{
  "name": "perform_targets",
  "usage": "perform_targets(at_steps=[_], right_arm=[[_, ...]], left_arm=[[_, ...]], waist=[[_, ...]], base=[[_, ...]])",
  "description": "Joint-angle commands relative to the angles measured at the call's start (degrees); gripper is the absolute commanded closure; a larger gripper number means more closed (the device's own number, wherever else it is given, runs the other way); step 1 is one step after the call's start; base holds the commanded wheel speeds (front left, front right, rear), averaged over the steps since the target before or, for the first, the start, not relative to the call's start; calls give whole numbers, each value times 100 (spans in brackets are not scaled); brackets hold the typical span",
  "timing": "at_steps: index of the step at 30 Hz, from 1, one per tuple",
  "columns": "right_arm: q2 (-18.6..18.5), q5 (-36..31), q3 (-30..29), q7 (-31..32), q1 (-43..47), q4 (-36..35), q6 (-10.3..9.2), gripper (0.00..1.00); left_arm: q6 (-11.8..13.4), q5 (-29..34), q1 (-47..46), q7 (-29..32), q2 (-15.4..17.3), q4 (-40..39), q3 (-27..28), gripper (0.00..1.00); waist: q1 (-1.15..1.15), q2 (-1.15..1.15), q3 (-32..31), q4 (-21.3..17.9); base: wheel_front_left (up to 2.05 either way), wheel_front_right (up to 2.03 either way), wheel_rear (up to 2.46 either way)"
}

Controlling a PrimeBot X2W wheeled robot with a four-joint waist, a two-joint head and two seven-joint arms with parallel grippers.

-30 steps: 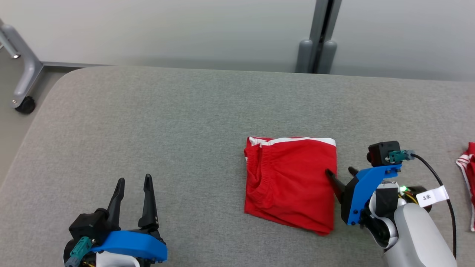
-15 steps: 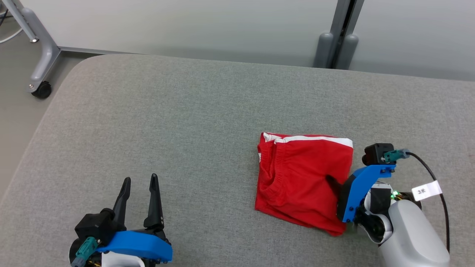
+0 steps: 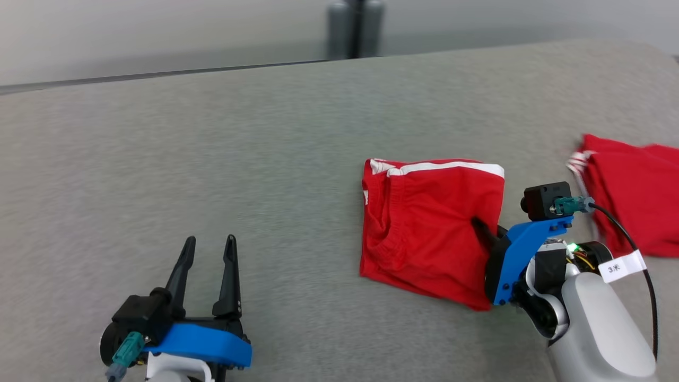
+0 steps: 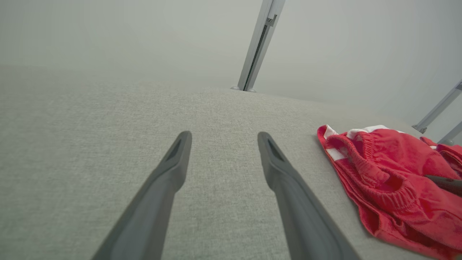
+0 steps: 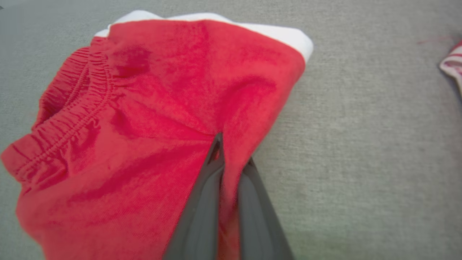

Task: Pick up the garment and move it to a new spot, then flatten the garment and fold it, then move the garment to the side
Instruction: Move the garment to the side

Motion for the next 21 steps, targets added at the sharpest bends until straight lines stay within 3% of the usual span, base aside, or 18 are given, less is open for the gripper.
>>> perform_targets(at_steps=[1,7,11,17,21], right_arm=[[-71,-7,8,44,156,-224,1,100],[-61,37,-22,167,422,-967,1,100],[21,47,77,212,379,-1141,1,100],[70,-38,118,190,123,-1079,1,100],[-144,-122,66,299,-96,-1045,1,100]], left_arm=[[0,44,-123,26,52,-59,-8,0],[29,142,-279,166,218,-240,-33,0],[38,188,-343,283,320,-353,-58,0],[45,212,-422,391,356,-434,-108,0],[87,210,-416,389,362,-466,-108,0]], waist=[[-1,0,-69,-374],[-1,0,200,-1196],[-1,0,336,-1516],[-1,0,410,-1539],[-1,0,413,-1385]], base=[[0,0,0],[0,0,0],[0,0,0],[0,0,0],[0,0,0]])
